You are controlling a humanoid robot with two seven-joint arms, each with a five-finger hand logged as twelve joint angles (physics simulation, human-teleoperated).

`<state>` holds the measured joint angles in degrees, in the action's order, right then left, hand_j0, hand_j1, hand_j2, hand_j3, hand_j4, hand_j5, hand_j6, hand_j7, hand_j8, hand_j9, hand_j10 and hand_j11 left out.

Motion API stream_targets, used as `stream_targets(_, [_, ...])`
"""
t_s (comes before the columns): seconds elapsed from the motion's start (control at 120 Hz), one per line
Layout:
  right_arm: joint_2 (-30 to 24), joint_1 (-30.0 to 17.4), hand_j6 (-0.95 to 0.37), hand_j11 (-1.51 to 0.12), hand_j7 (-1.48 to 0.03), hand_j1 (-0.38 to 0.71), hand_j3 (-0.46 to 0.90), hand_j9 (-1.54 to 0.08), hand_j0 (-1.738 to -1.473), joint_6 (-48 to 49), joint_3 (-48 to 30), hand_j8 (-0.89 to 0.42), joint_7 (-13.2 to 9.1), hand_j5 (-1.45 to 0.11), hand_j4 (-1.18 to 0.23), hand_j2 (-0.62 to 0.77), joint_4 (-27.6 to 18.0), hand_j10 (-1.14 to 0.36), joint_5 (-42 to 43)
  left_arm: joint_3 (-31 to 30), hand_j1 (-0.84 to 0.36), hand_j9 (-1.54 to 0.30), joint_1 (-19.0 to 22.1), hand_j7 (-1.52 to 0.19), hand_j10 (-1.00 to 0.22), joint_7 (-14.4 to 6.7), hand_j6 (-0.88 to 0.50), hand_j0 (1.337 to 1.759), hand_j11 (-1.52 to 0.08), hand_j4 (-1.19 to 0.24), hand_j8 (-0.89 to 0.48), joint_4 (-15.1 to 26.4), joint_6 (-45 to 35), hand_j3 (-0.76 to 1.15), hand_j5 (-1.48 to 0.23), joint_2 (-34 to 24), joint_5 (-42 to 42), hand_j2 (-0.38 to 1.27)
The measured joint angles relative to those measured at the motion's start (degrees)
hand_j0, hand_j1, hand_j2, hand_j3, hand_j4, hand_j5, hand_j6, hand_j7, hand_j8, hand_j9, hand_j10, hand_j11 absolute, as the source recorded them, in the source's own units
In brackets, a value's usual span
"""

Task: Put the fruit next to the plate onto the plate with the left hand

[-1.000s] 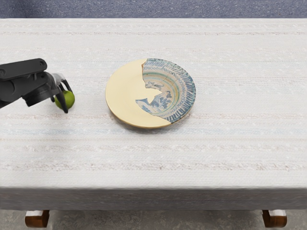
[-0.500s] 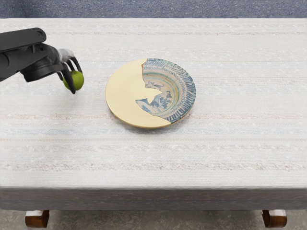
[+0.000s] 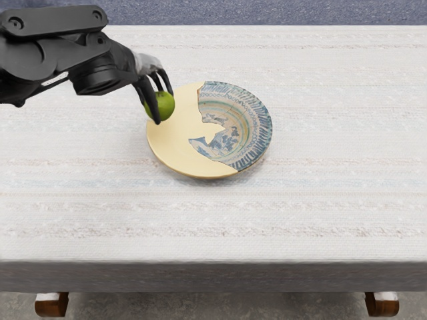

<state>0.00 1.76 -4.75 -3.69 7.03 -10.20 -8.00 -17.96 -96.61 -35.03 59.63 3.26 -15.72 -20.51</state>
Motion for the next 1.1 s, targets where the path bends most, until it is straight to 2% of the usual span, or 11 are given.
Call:
stream_targets(0.092, [0.0, 0.03, -0.04, -0.05, -0.05, -0.31, 0.0, -0.05, -1.658, 0.0, 0.0, -0.03, 0.0, -0.05, -0.03, -0.01, 0.0, -0.03, 0.0, -0.03, -0.22, -0.91, -0.07, -0.91, -0.69, 0.0, -0.41, 1.655, -0.91, -0.54, -0.46, 0.16, -0.03, 0.0, -0.96, 1.96, 0.7, 0.43])
stream_targets(0.167, [0.0, 0.04, -0.03, -0.05, -0.05, -0.31, 0.0, -0.05, -1.658, 0.0, 0.0, -0.03, 0.0, -0.05, -0.03, -0.01, -0.01, -0.03, 0.0, -0.03, -0.25, -0.91, -0.06, -0.91, -0.69, 0.01, -0.41, 1.656, -0.91, -0.54, -0.46, 0.19, -0.06, 0.0, -0.97, 3.65, 1.02, 0.5])
stream_targets(0.242, [0.0, 0.06, -0.04, -0.05, -0.05, -0.31, 0.0, -0.05, -1.658, 0.0, 0.0, -0.03, 0.01, -0.05, -0.04, -0.01, 0.0, -0.03, 0.0, -0.04, -0.23, -0.91, 0.02, -0.91, -0.69, 0.0, -0.41, 1.656, -0.91, -0.54, -0.46, 0.12, -0.18, 0.0, -0.96, 5.7, 1.0, 0.44])
stream_targets(0.325, [0.0, 0.03, -0.04, -0.05, -0.05, -0.31, 0.0, -0.05, -1.658, 0.0, 0.0, -0.03, 0.01, -0.05, -0.03, -0.01, 0.0, -0.03, 0.0, -0.08, -0.25, -0.91, 0.02, -0.91, -0.69, 0.0, -0.41, 1.655, -0.91, -0.55, -0.45, -0.2, -0.3, 0.0, -0.96, 7.52, 1.11, 0.47])
stream_targets(0.525, [0.0, 0.06, -0.04, -0.05, -0.05, -0.31, 0.0, -0.05, -1.658, 0.0, 0.0, -0.03, 0.0, -0.05, -0.03, -0.01, -0.01, -0.03, 0.0, -1.06, -0.22, -0.91, 0.63, -0.9, -0.69, -0.01, -0.43, 1.655, -0.91, -0.57, -0.47, -1.58, -0.67, 0.0, -0.95, 9.03, 1.04, 0.41])
stream_targets(0.592, [0.0, 0.07, -0.04, -0.05, -0.05, -0.31, 0.0, -0.05, -1.658, 0.0, 0.0, -0.03, 0.0, -0.05, -0.03, -0.01, -0.01, -0.03, 0.0, -1.34, -0.24, -0.9, 0.62, -0.88, -0.67, 0.0, -0.43, 1.655, -0.89, -0.57, -0.47, -1.94, -0.75, 0.0, -0.93, 9.15, 1.08, 0.48])
stream_targets(0.642, [0.0, 0.07, -0.04, -0.05, -0.05, -0.31, 0.0, -0.05, -1.658, 0.0, 0.0, -0.03, 0.0, -0.05, -0.03, -0.01, 0.0, -0.03, 0.0, -1.46, -0.25, -0.86, 0.63, -0.84, -0.65, 0.01, -0.45, 1.656, -0.86, -0.58, -0.47, -2.15, -0.82, 0.0, -0.88, 9.27, 1.06, 0.49])
stream_targets(0.683, [0.0, 0.08, -0.04, -0.05, -0.05, -0.31, 0.0, -0.05, -1.658, 0.0, 0.0, -0.03, 0.01, -0.05, -0.03, -0.01, 0.0, -0.03, 0.0, -1.52, -0.24, -0.8, 0.63, -0.79, -0.61, 0.02, -0.44, 1.656, -0.8, -0.56, -0.46, -2.3, -0.87, 0.0, -0.82, 9.3, 1.05, 0.43])
stream_targets(0.875, [0.0, 0.09, -0.04, -0.05, -0.05, -0.31, 0.0, -0.05, -1.658, 0.0, 0.0, -0.03, 0.02, -0.05, -0.03, -0.01, -0.06, -0.03, 0.0, -1.62, -0.08, -0.53, 0.63, -0.53, -0.41, 0.02, -0.34, 1.657, -0.53, -0.39, -0.35, -2.54, -0.93, 0.0, -0.54, 9.3, 1.01, 0.2])
stream_targets(1.1, [0.0, 0.09, -0.04, -0.05, -0.05, -0.31, 0.0, -0.05, -1.658, 0.0, 0.0, -0.03, 0.07, -0.05, -0.03, -0.01, -0.08, -0.03, 0.0, -1.06, 0.0, -0.4, 0.42, -0.4, -0.31, 0.03, -0.28, 1.658, -0.4, -0.3, -0.29, -2.77, -0.79, 0.0, -0.4, 9.07, 1.36, 0.1])
